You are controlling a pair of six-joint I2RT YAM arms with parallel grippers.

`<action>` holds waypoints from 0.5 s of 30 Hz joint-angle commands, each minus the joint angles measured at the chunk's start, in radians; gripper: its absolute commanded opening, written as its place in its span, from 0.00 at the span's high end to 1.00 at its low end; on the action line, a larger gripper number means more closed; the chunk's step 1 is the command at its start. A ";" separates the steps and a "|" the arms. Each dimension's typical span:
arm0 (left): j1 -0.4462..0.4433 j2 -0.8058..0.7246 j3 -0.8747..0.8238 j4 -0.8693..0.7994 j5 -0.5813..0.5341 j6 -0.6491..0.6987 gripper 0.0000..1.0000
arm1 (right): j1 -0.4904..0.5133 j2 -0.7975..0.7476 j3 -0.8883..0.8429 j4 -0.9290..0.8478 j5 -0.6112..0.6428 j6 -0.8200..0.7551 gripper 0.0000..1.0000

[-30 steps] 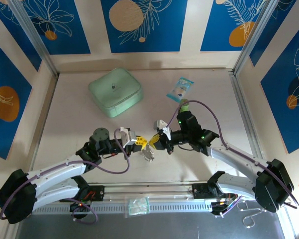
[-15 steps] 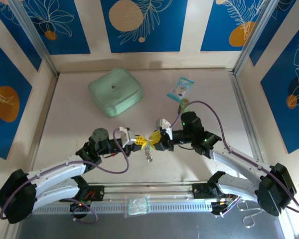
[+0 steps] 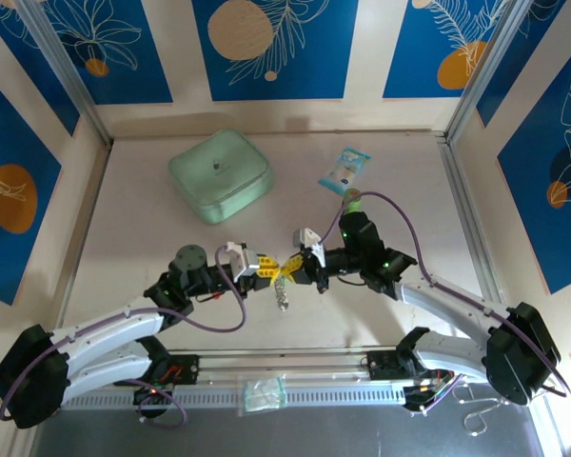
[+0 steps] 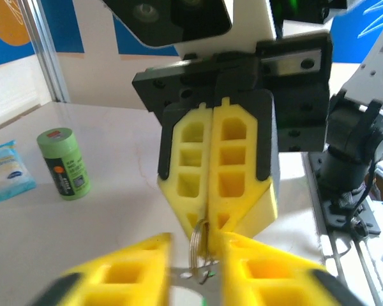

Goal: Put the keys on the keyring

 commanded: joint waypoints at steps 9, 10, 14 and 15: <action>-0.005 0.011 0.170 -0.412 0.001 0.170 0.76 | 0.061 0.049 0.231 -0.444 0.141 -0.317 1.00; -0.006 0.015 0.174 -0.413 0.004 0.172 0.78 | 0.068 0.059 0.246 -0.467 0.154 -0.332 1.00; -0.005 0.028 0.196 -0.424 0.015 0.183 0.80 | 0.093 0.104 0.312 -0.560 0.210 -0.390 1.00; -0.006 0.032 0.201 -0.431 0.021 0.188 0.80 | 0.098 0.111 0.324 -0.576 0.220 -0.400 1.00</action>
